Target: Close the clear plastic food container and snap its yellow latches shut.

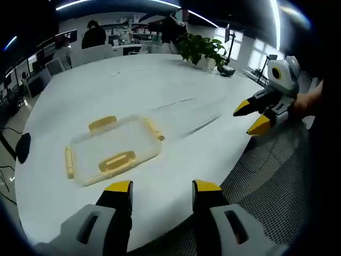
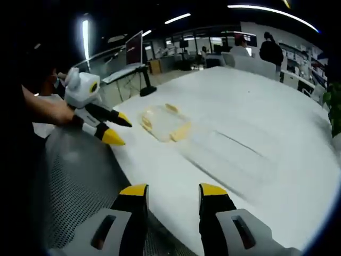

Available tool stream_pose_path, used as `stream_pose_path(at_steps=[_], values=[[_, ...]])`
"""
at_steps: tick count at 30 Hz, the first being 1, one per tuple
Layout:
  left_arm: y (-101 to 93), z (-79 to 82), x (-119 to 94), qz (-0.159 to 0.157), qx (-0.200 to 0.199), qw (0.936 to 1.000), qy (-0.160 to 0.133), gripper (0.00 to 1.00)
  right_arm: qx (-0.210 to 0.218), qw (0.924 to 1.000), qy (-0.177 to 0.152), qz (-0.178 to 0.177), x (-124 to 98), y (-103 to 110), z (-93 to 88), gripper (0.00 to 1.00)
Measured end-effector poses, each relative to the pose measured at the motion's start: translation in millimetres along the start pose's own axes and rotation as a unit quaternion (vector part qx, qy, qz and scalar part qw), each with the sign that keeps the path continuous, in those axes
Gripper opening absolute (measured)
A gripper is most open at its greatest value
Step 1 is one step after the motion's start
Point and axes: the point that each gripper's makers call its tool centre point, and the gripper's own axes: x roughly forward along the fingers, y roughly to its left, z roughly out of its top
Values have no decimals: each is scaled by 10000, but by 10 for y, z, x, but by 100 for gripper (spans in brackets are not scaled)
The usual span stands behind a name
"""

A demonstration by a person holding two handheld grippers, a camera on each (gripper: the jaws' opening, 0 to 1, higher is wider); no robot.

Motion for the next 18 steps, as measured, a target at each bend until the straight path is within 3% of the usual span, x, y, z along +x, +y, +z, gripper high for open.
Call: stream_pose_path(at_steps=[11,15,18], values=[[-49,-36,16,-99,37,9999,106,43,148,9999,-36,-53,-15,-47,12,36],[-43,-18,6,-113,-6,9999,72,41,267,9993,-170,215,-29,53,83,35],[-25,193,-62,-74,55,9989,-453,38,272,9986,-233,395,-40,120,126,36]])
